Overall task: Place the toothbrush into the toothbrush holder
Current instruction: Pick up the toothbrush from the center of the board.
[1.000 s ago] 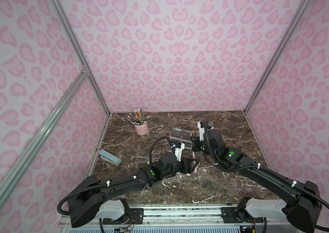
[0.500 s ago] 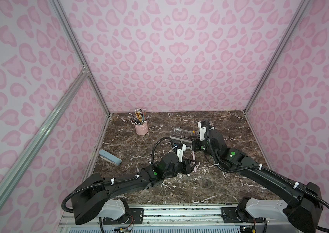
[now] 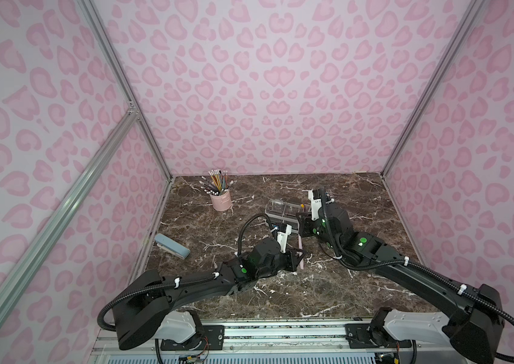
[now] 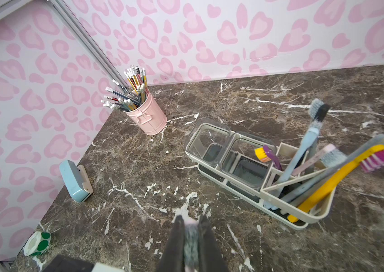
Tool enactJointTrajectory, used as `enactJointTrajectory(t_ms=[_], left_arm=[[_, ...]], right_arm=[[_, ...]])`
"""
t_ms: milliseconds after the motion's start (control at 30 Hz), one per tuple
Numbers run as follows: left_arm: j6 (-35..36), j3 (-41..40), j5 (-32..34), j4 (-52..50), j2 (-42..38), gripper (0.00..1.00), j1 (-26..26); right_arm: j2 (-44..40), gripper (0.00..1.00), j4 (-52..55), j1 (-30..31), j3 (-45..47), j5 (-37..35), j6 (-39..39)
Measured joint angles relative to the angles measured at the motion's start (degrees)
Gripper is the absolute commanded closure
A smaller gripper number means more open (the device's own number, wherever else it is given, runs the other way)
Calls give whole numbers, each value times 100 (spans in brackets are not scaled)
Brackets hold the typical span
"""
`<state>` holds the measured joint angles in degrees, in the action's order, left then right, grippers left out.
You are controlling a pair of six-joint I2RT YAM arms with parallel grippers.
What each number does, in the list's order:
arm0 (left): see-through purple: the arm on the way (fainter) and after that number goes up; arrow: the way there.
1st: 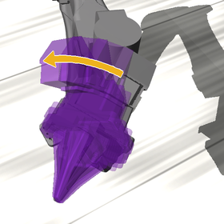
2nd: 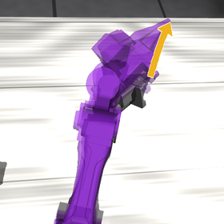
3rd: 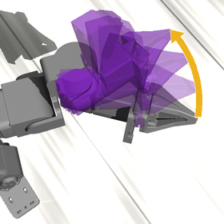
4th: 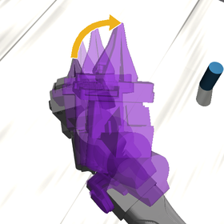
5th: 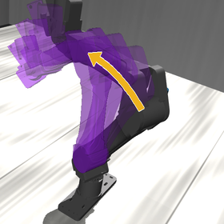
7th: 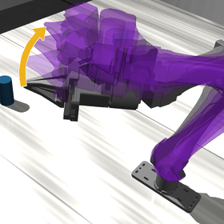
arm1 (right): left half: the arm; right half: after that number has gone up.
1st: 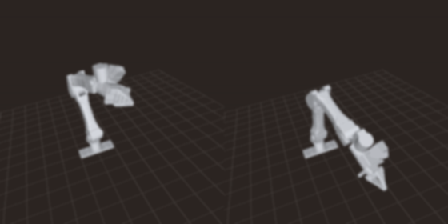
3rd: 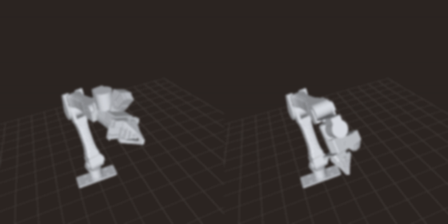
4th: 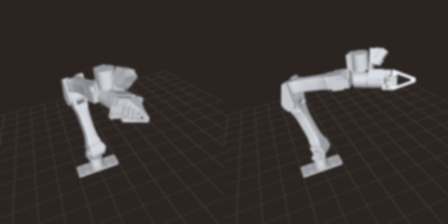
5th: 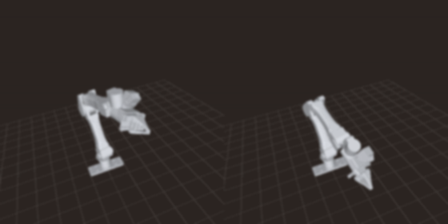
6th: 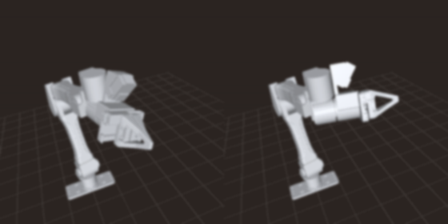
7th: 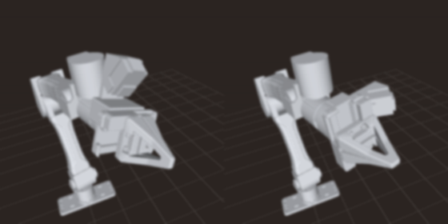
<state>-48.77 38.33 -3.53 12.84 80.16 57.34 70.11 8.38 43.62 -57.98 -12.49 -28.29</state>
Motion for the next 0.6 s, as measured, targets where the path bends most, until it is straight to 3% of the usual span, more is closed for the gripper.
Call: enactJointTrajectory(t_ms=[100,167,200,267,367,467,600], left_arm=[[28,4,31,-39,-9,96,0],[59,4,59,-85,-26,97,9],[90,11,61,-109,-33,97,11],[98,20,83,-151,-48,97,13],[146,42,210,-415,-118,97,9],[275,131,361,-754,-262,97,9],[461,267,470,-1150,-352,97,9]], right_arm=[[-7,95,-7,9,4,-2,-24],[-42,86,4,15,7,0,-22],[-68,79,22,15,9,2,-24],[-129,53,79,2,-7,31,-70],[-225,33,260,-177,-83,363,-76],[-382,21,393,-693,-129,994,-186],[-684,17,422,-1596,48,2201,-385]])
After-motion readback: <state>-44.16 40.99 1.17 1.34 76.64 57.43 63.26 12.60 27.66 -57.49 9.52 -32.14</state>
